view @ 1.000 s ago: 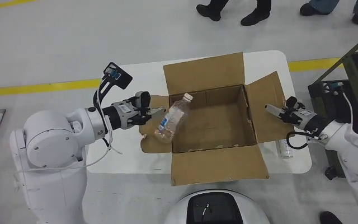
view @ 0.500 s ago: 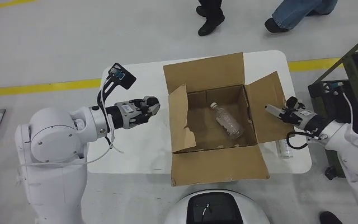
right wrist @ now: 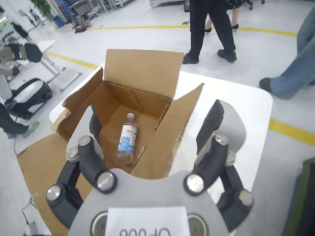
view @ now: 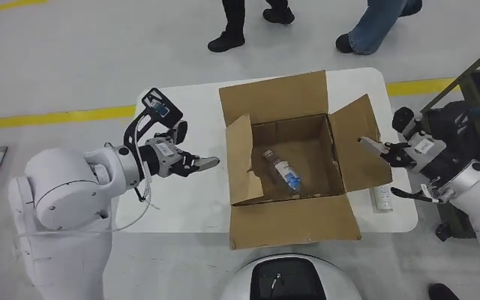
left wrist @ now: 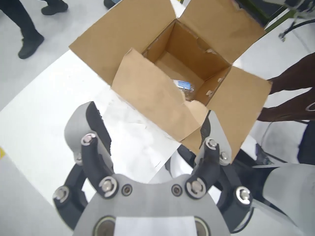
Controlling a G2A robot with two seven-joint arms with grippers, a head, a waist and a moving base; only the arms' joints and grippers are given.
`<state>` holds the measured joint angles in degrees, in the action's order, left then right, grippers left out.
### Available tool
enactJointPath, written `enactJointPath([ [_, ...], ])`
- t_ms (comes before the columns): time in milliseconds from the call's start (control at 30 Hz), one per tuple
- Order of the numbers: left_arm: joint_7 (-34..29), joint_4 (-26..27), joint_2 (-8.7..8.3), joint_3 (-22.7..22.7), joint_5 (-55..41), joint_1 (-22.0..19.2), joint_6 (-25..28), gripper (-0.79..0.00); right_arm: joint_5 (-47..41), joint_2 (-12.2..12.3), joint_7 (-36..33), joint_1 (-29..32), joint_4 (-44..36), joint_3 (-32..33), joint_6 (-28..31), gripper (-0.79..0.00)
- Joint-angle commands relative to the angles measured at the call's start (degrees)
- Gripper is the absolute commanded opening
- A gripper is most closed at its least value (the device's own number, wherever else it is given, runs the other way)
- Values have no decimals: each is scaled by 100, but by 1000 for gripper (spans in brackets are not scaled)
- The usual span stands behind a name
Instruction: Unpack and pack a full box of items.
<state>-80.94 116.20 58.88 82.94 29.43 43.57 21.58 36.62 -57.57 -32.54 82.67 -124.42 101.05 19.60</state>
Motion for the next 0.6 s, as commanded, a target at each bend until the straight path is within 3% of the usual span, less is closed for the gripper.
enactJointPath([
  [0,101,-8,-17,-35,190,116,-24,0,73,15,-239,-33,39,-151,180,0],
  [100,49,85,-66,-83,705,220,104,0,542,44,-672,-294,126,-506,297,0],
  [300,197,83,-123,-106,1003,457,-1,0,840,35,-1496,-1023,529,-1399,-22,0],
  [567,236,91,-130,-105,986,476,-23,0,882,33,-1521,-1103,561,-1469,-25,0],
])
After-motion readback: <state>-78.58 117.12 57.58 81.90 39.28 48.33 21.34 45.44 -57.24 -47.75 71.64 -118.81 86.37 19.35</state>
